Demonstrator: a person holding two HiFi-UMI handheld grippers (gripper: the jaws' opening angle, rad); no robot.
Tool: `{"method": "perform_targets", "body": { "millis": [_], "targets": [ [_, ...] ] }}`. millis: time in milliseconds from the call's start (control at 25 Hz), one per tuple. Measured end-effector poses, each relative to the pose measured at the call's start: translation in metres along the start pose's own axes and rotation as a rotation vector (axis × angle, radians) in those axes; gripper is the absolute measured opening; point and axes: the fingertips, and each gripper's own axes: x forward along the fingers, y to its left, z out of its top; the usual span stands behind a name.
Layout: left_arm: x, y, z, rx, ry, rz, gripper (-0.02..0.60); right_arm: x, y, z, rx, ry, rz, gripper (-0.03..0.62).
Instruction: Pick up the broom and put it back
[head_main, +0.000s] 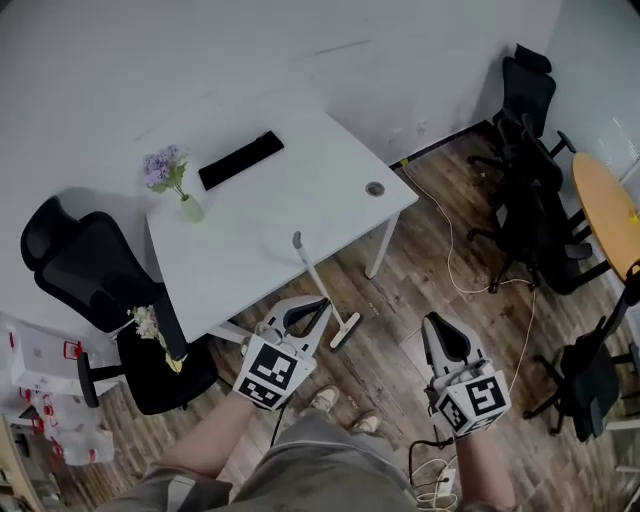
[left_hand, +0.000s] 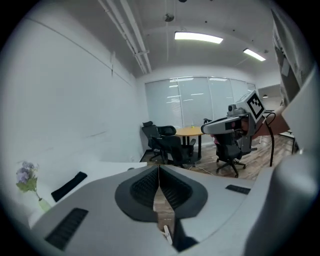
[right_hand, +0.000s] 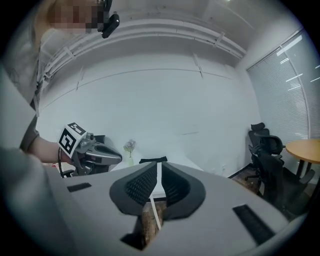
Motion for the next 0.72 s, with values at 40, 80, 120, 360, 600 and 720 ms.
{"method": "perform_targets", "body": {
  "millis": [40,80,120,360,600,720],
  "targets": [
    [0.0,-0.006,0.012,0.016,-0.015,-0.022,0.02,-0.012,0.0,0.004,0.005,-0.008,-0.019,0.051],
    [0.0,-0.012,0.024,0.027,-0.028,-0.043,0.02,-0.023,0.0,0.008,0.015,-0.017,-0.038,0.049],
    [-0.001,-0.018,0.035,0.034,-0.04,-0.058,0.02,-0.034,-0.001,0.012,0.028,-0.028,-0.054,0.049],
    [0.0,-0.059,0.073,0.067,-0.087,-0.143,0.02,-0.095,-0.013,0.024,0.122,-0.081,-0.146,0.044],
    [0.007,-0.086,0.084,0.073,-0.106,-0.198,0.02,-0.133,-0.005,0.033,-0.019,-0.052,-0.224,0.034],
    [0.012,-0.1,0.087,0.052,-0.118,-0.252,0.02,-0.149,-0.004,0.043,-0.003,-0.086,-0.252,0.032]
  ]
}}
